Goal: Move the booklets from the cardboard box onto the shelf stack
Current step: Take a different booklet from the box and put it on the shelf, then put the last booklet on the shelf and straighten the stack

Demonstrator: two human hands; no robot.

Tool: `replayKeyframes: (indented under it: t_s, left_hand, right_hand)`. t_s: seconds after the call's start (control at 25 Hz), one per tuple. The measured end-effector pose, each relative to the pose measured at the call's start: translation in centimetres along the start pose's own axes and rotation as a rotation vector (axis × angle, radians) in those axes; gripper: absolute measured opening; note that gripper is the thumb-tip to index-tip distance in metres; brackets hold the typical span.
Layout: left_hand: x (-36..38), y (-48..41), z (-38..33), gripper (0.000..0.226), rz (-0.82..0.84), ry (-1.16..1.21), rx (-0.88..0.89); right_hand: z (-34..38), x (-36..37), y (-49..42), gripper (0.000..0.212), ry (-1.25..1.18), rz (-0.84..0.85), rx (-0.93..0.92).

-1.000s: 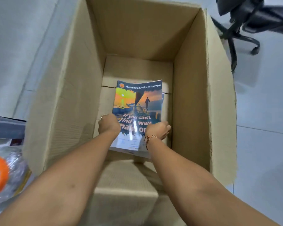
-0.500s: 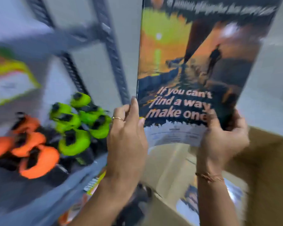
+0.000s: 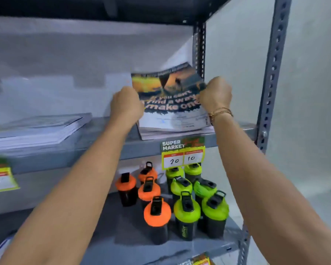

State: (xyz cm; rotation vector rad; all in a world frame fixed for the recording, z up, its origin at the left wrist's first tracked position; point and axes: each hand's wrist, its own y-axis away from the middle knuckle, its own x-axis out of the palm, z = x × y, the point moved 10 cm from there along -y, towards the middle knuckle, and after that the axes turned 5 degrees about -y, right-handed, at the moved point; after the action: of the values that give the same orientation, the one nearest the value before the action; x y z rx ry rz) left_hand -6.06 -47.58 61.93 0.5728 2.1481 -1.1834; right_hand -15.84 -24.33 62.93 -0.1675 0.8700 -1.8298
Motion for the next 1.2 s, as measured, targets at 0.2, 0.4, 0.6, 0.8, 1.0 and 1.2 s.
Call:
replayKeyframes:
  t_s: [0.2, 0.4, 0.6, 0.8, 1.0, 1.2]
  left_hand:
    - [4.3, 0.1, 0.2, 0.037, 0.295, -0.224, -0.05]
    - [3.1, 7.2, -12.8, 0.029, -0.165, -0.144, 0.437]
    - [28.7, 35.9, -26.9, 0.026, 0.736, 0.056, 0.962]
    - [51.7, 64.2, -21.2, 0.036, 1.554, -0.29, 1.059]
    - [60.0, 72.5, -10.3, 0.069, 1.644, -0.541, 0.652]
    - [61.7, 72.0, -10.1, 0.064, 1.482, -0.512, 0.471]
  right_hand:
    - [-2.5, 3.2, 0.2, 0.021, 0.166, 0.21, 0.011]
    - [-6.5, -14.0, 9.3, 0.016, -0.202, -0.661, -0.454]
    - [-37.2, -22.8, 25.5, 0.024, 0.052, -0.899, 0.352]
    - [-60.8, -23.0, 51.2, 0.034, 0.504, -0.372, 1.43]
    - [-65.4, -22.0, 64.0, 0.049, 0.453, -0.256, 1.932]
    - [-66.1, -22.8, 64.7, 0.054, 0.409, -0.498, 1.97]
